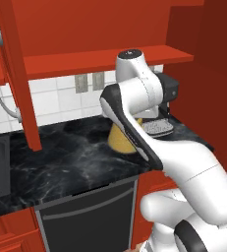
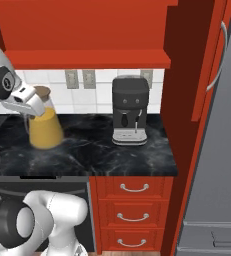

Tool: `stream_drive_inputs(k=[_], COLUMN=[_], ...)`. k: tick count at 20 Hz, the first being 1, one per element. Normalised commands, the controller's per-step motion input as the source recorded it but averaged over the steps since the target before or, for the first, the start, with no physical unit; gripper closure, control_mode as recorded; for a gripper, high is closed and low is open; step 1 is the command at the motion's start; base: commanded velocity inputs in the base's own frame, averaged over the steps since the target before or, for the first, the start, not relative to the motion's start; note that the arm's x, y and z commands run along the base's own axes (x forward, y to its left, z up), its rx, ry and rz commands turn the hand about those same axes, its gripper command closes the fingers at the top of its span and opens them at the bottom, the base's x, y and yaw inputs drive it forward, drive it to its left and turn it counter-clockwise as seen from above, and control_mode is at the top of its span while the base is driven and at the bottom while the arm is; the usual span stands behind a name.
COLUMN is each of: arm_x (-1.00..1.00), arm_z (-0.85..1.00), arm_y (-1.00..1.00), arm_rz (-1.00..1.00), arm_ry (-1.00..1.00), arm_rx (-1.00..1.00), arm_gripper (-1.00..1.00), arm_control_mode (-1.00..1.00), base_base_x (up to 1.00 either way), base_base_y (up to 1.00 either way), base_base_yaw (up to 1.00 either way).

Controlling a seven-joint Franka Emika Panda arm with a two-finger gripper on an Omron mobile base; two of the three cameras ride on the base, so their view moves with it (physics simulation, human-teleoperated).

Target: There is a tray on the dining counter. Grab the cup, mug, and pitcher and place them on the tray. The pitcher may be placed next to the tray if it cannot fit the tray.

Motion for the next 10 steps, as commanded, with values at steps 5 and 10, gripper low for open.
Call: stream_drive_inputs(k=[5, 10], arm_x=[-0.20, -0.03], arm_z=[0.06, 0.00], arm_y=[0.00, 0.07], arm_rz=[0.03, 0.00], arm_ry=[0.00, 0.00], arm_rx=[0.00, 0.00], arm_gripper=[1.00, 1.00], arm_control_mode=[-1.00, -1.00], base_base_x=[0.00, 0.00], base_base_y=[0.00, 0.00], base_base_yaw=[0.00, 0.00])
